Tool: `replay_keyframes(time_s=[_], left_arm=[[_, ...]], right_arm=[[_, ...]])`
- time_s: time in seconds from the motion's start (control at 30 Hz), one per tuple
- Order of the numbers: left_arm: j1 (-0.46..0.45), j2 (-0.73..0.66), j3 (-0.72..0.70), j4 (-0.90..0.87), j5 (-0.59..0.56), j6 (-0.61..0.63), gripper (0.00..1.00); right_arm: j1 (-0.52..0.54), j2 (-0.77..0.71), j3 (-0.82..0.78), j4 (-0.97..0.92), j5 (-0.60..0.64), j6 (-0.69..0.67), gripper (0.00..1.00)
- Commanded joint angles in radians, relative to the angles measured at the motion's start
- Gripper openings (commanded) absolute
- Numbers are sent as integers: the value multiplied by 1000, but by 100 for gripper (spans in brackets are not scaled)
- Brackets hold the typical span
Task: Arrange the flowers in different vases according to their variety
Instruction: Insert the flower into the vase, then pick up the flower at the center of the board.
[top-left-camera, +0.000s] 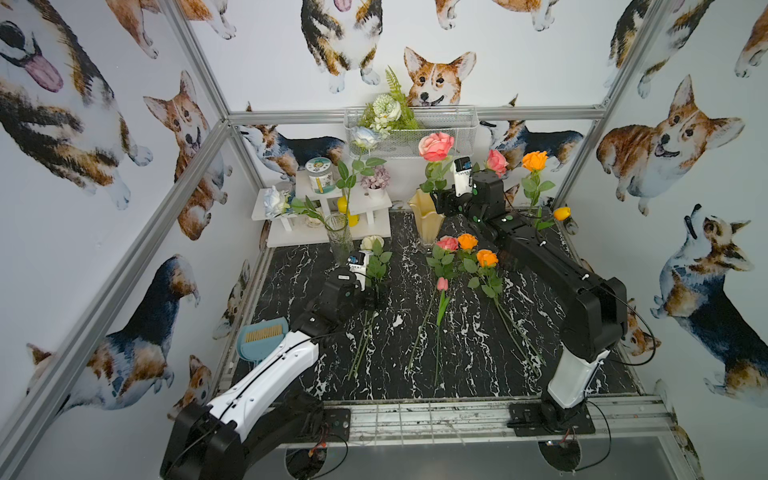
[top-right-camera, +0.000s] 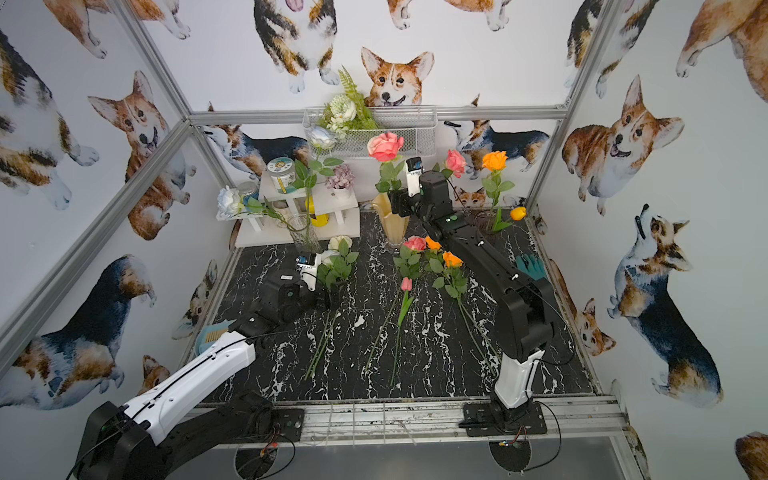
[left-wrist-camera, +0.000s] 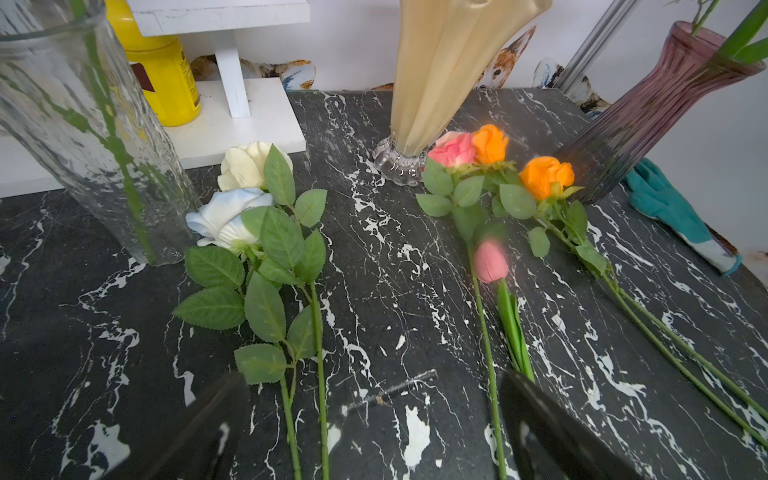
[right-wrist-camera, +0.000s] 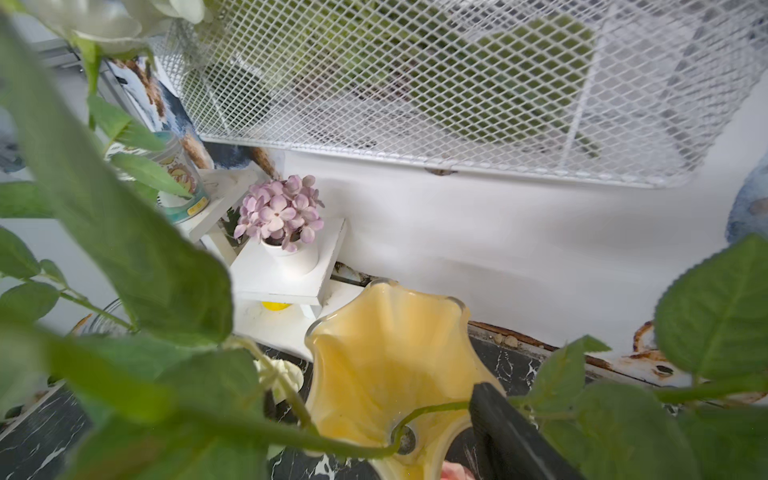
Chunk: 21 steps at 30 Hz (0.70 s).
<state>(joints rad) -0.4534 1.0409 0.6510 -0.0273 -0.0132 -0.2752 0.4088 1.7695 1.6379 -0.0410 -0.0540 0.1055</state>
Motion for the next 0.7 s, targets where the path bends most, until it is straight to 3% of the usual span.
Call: replay_keyframes(time_s=[0.0,0.3,0.67], left_arm=[[2,5,0,-6,-8,0,100],[5,49,23,-35,-33,1,100],[36,107,33,-72,-77,-8,100]], right_arm=[[16,-53,-73,31,-17,25,80],[53,-234,-341,95,-8,79,81],[58,-388,-517,83,-9,112,82]])
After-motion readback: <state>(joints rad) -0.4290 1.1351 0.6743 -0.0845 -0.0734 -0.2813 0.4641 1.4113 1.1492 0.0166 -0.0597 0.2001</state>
